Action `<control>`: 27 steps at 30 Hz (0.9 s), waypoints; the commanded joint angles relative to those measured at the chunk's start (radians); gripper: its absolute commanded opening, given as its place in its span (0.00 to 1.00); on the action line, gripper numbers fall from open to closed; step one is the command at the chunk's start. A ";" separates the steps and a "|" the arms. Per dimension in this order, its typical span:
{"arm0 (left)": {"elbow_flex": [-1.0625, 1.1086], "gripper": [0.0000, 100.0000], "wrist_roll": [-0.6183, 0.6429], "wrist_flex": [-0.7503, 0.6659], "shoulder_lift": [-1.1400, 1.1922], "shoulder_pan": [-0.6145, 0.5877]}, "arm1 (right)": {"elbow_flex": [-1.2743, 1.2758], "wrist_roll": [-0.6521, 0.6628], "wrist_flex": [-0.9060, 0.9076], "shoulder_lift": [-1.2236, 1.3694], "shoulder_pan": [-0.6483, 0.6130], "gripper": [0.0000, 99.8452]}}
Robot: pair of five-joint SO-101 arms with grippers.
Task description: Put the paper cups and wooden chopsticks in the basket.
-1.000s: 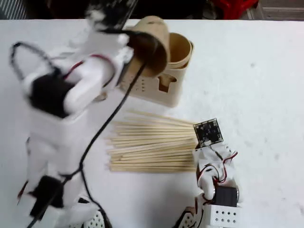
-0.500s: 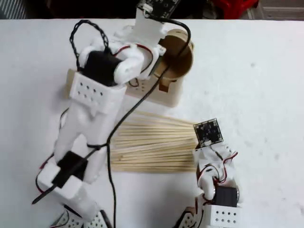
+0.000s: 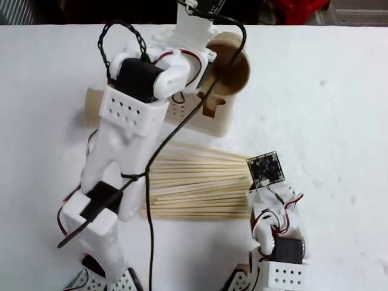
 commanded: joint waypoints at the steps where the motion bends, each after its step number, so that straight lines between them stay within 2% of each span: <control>1: -0.040 0.12 0.021 0.029 -0.010 0.008 | 0.008 0.006 0.007 -0.005 0.005 0.02; 7: -0.052 0.12 0.017 -0.011 -0.004 0.008 | 0.008 0.006 0.007 -0.005 0.005 0.02; 18: -0.051 0.12 0.014 -0.206 0.005 -0.025 | 0.008 0.006 0.007 -0.005 0.005 0.02; 27: -0.060 0.12 0.014 -0.287 0.150 -0.091 | 0.008 0.006 0.007 -0.005 0.005 0.02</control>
